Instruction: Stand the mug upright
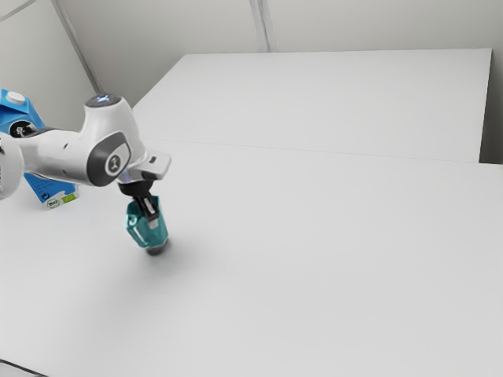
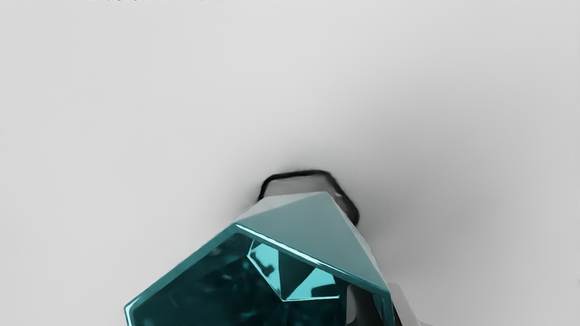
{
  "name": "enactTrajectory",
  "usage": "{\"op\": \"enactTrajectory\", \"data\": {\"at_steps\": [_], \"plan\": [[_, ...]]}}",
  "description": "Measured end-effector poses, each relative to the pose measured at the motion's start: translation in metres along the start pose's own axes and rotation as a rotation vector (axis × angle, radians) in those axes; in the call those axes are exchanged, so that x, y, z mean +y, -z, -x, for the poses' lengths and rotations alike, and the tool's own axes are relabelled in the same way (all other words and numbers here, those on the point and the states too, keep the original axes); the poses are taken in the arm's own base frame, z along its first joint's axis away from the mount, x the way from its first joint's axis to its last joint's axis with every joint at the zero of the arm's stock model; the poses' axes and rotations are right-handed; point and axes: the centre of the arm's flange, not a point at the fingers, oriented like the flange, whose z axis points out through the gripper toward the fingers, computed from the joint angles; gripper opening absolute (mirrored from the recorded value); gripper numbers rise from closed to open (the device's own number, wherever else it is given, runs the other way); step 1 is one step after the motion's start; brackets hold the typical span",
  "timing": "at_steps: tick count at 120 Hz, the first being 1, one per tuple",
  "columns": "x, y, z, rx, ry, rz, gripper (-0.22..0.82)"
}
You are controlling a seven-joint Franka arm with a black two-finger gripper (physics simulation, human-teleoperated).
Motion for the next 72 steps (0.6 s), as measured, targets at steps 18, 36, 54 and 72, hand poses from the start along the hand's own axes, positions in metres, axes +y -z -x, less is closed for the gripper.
{"op": "enactTrajectory", "data": {"at_steps": [18,36,54,72], "plan": [[0.01,-0.006,-0.014,0.0,0.047,0.0,-0.18],[0.018,-0.013,-0.03,0.007,0.083,-0.001,-0.18],[0.027,-0.015,-0.04,0.015,0.109,-0.003,-0.18],[0.031,-0.018,-0.043,0.015,0.14,-0.003,-0.18]]}}
